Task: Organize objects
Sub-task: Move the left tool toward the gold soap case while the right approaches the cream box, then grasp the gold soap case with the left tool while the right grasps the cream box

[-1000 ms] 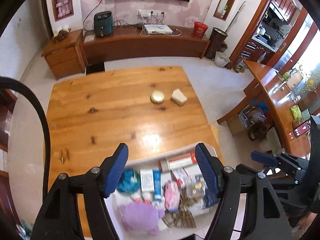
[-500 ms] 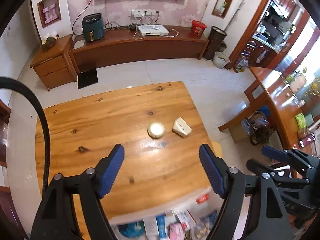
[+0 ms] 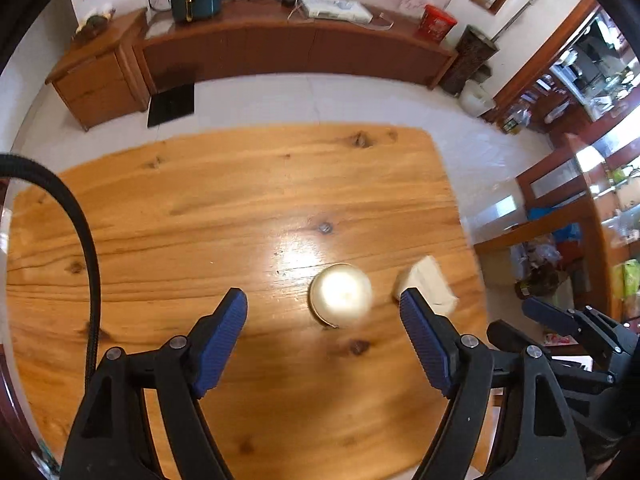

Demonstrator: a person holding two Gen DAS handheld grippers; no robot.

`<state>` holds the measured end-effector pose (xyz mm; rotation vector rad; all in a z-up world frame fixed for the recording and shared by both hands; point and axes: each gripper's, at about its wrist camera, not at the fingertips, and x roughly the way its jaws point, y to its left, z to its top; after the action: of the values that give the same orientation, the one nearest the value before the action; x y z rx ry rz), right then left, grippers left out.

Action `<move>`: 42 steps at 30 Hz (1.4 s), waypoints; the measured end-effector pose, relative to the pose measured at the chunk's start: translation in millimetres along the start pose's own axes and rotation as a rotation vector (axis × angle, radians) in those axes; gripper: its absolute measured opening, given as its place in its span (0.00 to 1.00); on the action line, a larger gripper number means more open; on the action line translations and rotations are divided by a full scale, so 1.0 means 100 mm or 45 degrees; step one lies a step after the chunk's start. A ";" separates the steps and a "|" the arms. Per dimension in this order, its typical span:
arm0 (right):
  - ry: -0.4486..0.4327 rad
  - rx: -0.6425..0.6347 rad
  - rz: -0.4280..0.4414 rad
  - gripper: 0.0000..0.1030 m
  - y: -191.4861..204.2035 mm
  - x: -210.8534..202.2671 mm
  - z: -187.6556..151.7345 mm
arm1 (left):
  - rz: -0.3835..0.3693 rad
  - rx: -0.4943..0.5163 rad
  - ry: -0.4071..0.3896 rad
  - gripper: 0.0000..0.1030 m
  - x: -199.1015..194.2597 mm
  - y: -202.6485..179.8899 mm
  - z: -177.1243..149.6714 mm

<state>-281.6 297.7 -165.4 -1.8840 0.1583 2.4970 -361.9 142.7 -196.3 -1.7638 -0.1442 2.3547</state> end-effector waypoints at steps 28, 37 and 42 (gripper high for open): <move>-0.104 -0.182 0.042 0.38 0.01 0.68 -0.15 | 0.055 0.117 0.065 0.83 0.60 -0.15 -0.12; -0.123 -0.192 0.051 0.38 0.01 0.60 -0.27 | 0.197 0.119 0.051 0.80 0.71 -0.24 -0.15; -0.135 -0.192 0.066 0.38 0.01 0.53 -0.35 | 0.200 0.150 0.027 0.57 0.67 -0.29 -0.19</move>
<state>-262.4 290.7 -225.6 -1.8136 0.0177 2.7073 -358.9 184.2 -259.3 -1.8032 0.1390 2.3942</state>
